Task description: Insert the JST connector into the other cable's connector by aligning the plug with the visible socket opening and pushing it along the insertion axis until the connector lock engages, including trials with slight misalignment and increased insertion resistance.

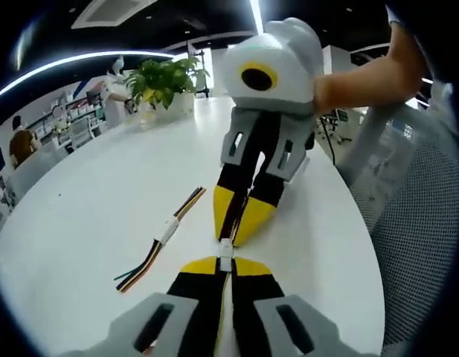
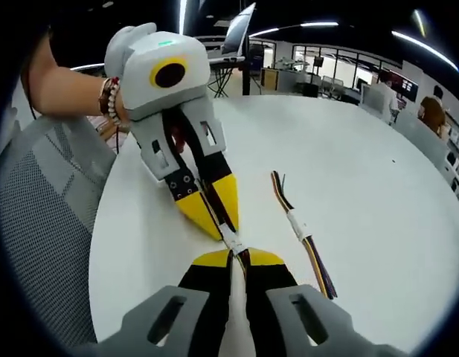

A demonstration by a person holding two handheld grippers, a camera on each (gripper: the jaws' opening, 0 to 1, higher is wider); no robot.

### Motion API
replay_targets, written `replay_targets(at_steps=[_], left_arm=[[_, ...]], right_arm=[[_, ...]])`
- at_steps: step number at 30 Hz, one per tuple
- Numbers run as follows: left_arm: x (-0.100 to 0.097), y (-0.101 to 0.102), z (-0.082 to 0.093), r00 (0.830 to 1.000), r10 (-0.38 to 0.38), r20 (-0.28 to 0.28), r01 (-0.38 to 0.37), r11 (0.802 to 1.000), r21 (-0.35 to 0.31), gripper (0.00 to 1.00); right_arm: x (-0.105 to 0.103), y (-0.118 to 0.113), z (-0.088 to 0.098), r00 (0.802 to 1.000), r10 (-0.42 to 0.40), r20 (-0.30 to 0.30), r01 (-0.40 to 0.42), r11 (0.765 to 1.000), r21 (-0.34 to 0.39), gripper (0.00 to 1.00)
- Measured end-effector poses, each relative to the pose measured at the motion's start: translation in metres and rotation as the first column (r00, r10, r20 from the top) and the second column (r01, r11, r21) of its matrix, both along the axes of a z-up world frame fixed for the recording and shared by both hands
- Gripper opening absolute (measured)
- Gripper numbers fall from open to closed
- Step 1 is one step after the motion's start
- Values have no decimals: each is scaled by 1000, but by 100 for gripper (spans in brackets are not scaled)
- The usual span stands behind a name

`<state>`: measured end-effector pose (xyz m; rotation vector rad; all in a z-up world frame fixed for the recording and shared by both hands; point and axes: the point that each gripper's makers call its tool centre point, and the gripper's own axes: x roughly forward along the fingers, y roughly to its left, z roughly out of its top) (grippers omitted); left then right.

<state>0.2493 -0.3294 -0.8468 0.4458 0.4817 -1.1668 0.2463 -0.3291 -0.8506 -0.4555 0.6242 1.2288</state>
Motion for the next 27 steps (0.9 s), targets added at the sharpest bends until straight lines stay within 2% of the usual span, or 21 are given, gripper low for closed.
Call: replay_targets(at_steps=[2,6,14,20,27], left_arm=[[2,0,1,1000,8,25,-8,1000,17,0],[5,1,1,999,22,35,-23,999,26,0],[22,10,12,991,120,56,-119,993,-15,1],[27,14,11,987,149,63,-149,989,-8,1],[27,19,4,986,158,58,-159,987,19,1]], right_arm=[[2,0,0,1000,-6,9,6,1000,2,3],[4,-3,2,999,-40,-22,40,999,23,3],[18,-3,11,996,-84,24,82,995,61,3],[25,-7,7,994,-97,57,94,995,40,4],[28,-7,3,993,-97,64,95,995,38,4]])
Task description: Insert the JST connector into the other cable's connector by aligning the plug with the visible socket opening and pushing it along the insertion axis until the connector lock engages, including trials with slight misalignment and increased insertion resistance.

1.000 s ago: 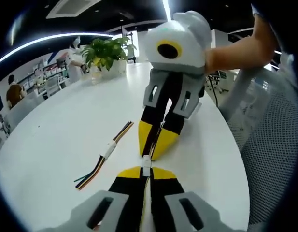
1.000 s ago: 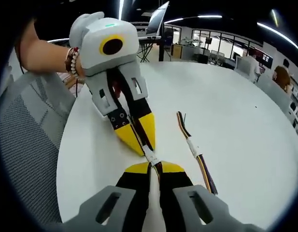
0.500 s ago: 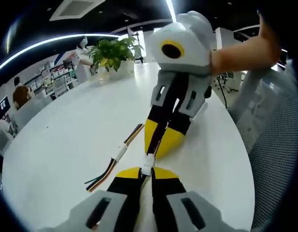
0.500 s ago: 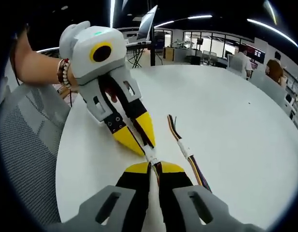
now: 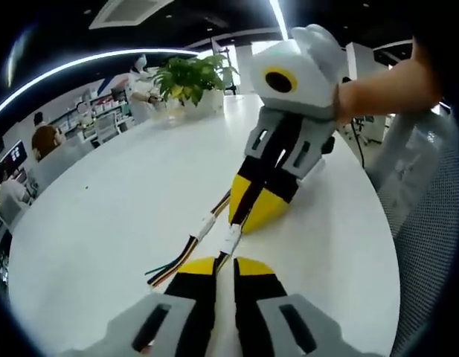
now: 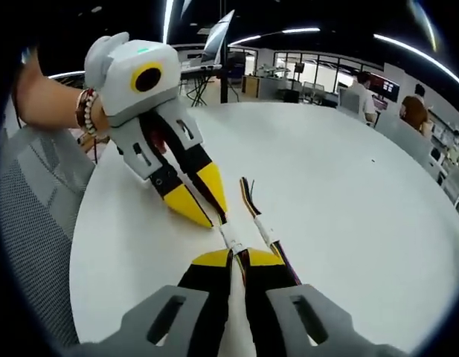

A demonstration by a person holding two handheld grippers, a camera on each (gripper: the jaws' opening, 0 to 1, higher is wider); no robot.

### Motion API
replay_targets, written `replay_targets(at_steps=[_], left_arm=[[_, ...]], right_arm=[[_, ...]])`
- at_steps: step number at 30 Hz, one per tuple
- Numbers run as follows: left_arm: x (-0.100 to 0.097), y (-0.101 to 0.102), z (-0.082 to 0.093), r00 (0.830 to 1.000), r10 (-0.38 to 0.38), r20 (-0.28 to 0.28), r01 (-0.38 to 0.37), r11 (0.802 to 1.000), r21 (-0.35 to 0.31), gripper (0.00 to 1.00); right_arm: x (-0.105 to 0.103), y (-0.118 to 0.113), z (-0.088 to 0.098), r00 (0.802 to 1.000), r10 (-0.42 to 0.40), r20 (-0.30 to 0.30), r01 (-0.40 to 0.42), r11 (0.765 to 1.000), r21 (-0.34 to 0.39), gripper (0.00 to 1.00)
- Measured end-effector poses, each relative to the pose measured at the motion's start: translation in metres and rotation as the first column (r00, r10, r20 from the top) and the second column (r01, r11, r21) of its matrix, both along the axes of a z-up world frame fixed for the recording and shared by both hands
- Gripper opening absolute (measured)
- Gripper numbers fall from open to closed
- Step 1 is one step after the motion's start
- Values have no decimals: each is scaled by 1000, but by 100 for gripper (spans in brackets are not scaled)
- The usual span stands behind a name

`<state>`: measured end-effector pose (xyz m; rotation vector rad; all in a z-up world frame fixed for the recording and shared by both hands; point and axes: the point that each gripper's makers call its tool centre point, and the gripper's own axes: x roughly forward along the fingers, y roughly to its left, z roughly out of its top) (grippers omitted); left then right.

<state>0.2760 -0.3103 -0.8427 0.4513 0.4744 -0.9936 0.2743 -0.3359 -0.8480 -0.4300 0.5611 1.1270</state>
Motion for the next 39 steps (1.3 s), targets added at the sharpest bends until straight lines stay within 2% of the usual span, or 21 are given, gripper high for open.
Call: replay_targets(at_steps=[9,18,28,31,35,39], left_arm=[[2,3,-2,1000,19,-6,-19,1000,1,1],[2,4,-2,1000,25,-9,-25,1000,2,1],[1,3,-3,1000,22,-20,-22,1000,-7,2],[1,3,-2,999,22,-23,-22,1000,-8,4],[1,1,2,999,32,-44,-34,998,-44,10],[2,1,6,998,42,-45,-45,997,-62,12]], right_arm=[[-2,2,-3,1000,-7,-19,7,1000,9,4],[0,-1,-3,1000,-7,-4,7,1000,-2,5],[0,-2,-4,1000,-8,-14,8,1000,0,5],[2,-3,-4,1000,-14,-11,14,1000,-3,7],[2,-5,-3,1000,-22,-8,22,1000,-17,13],[2,-6,2,1000,-21,-1,21,1000,-8,13]])
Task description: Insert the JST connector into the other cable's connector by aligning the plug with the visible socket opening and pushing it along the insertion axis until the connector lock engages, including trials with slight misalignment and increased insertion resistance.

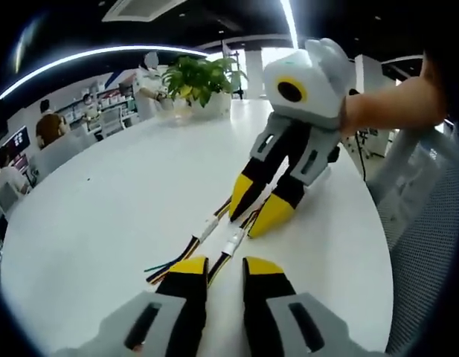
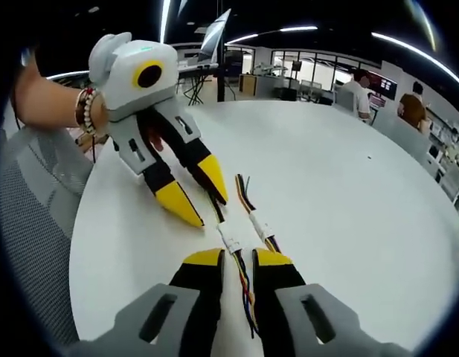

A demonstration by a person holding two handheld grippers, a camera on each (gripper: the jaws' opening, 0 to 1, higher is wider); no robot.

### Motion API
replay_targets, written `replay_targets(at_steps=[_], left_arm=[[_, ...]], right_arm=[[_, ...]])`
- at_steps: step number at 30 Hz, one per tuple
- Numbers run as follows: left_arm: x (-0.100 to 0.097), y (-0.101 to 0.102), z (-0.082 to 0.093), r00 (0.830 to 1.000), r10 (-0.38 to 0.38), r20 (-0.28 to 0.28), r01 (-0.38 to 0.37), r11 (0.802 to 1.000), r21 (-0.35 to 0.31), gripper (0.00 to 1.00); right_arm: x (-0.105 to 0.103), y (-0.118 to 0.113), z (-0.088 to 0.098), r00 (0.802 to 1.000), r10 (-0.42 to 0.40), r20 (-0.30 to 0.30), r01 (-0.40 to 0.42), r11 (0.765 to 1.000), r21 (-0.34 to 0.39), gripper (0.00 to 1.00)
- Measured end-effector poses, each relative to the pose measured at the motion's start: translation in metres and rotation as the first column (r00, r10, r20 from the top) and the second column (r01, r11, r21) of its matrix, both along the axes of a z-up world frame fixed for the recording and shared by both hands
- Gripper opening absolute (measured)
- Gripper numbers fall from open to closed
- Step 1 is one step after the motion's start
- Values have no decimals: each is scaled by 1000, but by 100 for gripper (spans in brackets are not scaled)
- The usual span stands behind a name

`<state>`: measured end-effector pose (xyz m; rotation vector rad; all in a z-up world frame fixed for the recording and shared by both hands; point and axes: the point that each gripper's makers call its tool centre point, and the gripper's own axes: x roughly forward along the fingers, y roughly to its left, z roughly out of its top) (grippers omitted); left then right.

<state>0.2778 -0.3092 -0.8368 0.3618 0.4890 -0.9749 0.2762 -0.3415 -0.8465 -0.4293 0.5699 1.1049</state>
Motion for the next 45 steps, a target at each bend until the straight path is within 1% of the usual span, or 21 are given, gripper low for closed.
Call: replay_targets(at_steps=[3,5,9,13,16,18,19,23,26,28,29,31,33,34,35,36,37,38,39,41,45], left_arm=[[0,0,4,1000,5,-2,-5,1000,-16,14],[-3,-5,9,1000,2,-23,-3,998,-58,20],[-2,-7,14,1000,10,-19,-11,996,-85,27],[-1,-7,21,999,30,-14,-31,994,-108,35],[-2,-6,29,999,32,0,-32,992,-126,38],[-5,-8,35,999,37,-12,-38,987,-159,41],[-5,-9,38,999,41,-11,-43,985,-168,44],[-6,-6,39,997,76,-31,-80,983,-165,56],[-6,-2,43,995,96,-33,-100,981,-168,63],[-7,-1,47,993,109,-54,-117,974,-192,63],[-8,-1,49,988,124,-90,-141,966,-218,63],[-8,0,52,982,146,-123,-172,957,-234,66],[-4,3,55,978,174,-115,-197,952,-236,73],[-3,5,59,977,186,-103,-206,948,-245,77],[-4,6,62,976,193,-102,-213,942,-260,80],[-6,7,66,973,206,-107,-229,931,-283,84],[-7,8,67,971,211,-111,-235,929,-287,91],[-9,9,69,971,213,-109,-236,928,-289,93],[-12,12,72,972,216,-95,-234,927,-292,93],[-15,15,76,971,225,-86,-241,925,-295,91],[-23,23,82,962,255,-99,-274,911,-309,92]], right_arm=[[1,0,6,1000,-11,6,10,1000,16,14],[1,1,8,1000,-17,7,17,999,28,16],[-1,4,14,1000,-16,18,16,999,36,20],[1,2,22,999,-42,29,40,997,58,27],[3,-3,24,997,-83,5,82,994,74,37],[3,-5,24,995,-97,2,97,993,71,40],[2,-6,25,995,-97,5,96,993,67,40],[6,-7,37,991,-130,28,127,988,93,46],[8,-9,43,987,-154,38,149,984,99,53],[9,-12,45,985,-168,43,163,982,99,56],[9,-14,48,983,-178,46,173,980,103,57],[8,-17,52,980,-194,47,188,976,113,58],[7,-22,58,974,-221,48,213,968,132,59],[6,-26,60,970,-239,38,231,962,144,58],[6,-29,63,967,-251,38,243,958,151,58],[7,-33,66,960,-276,41,266,950,161,58],[8,-36,68,956,-291,42,281,946,164,59],[9,-38,70,951,-305,44,294,941,167,61],[10,-40,75,944,-326,46,312,932,187,62],[8,-40,78,938,-344,36,330,922,202,65],[3,-38,75,935,-352,33,340,921,187,68]])
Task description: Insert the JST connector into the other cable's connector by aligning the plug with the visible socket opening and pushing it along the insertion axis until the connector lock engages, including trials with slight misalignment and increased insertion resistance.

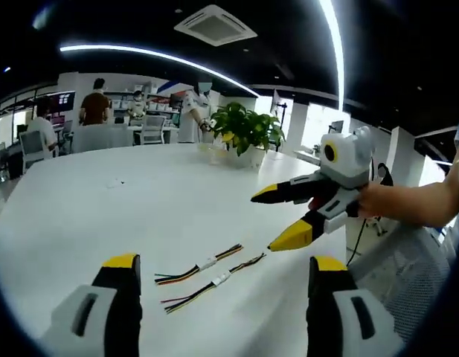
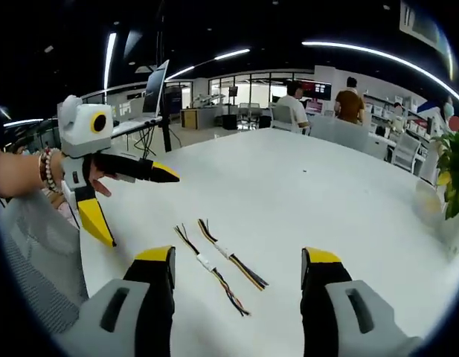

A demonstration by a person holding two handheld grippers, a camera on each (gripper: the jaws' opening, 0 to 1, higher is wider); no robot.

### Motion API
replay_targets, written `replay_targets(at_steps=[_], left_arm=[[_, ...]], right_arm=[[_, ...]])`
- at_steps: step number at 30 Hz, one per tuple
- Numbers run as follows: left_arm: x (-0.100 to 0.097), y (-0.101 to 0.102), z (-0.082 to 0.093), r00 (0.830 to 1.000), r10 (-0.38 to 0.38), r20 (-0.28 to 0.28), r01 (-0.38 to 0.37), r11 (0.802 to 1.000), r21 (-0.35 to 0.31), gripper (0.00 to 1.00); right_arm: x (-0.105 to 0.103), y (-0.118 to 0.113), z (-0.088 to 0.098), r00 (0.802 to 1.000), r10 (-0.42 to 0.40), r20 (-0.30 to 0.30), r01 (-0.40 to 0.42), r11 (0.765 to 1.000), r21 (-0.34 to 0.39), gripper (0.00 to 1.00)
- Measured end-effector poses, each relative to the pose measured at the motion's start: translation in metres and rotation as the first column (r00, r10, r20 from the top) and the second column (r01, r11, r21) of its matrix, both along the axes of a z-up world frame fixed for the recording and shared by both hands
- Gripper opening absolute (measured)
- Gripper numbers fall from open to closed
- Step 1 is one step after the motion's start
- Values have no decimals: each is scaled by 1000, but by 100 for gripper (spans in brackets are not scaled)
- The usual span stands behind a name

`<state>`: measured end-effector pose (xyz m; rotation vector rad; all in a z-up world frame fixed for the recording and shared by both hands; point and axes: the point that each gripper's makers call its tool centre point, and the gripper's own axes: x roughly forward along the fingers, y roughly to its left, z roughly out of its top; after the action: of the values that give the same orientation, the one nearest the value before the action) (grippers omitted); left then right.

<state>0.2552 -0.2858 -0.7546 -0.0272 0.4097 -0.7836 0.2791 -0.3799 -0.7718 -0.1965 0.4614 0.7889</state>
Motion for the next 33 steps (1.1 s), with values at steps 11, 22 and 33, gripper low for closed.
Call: replay_targets(at_steps=[11,22,33], left_arm=[[-26,28,-5,997,67,-44,-66,998,23,88],[-53,47,8,994,109,-17,-108,994,31,90],[-82,89,38,983,180,19,-181,983,20,84]], right_arm=[[-21,-1,1,1000,-7,-4,6,999,-33,69],[-40,-7,13,1000,-29,0,29,1000,-1,69],[-64,-16,25,1000,-6,-1,6,1000,-29,67]])
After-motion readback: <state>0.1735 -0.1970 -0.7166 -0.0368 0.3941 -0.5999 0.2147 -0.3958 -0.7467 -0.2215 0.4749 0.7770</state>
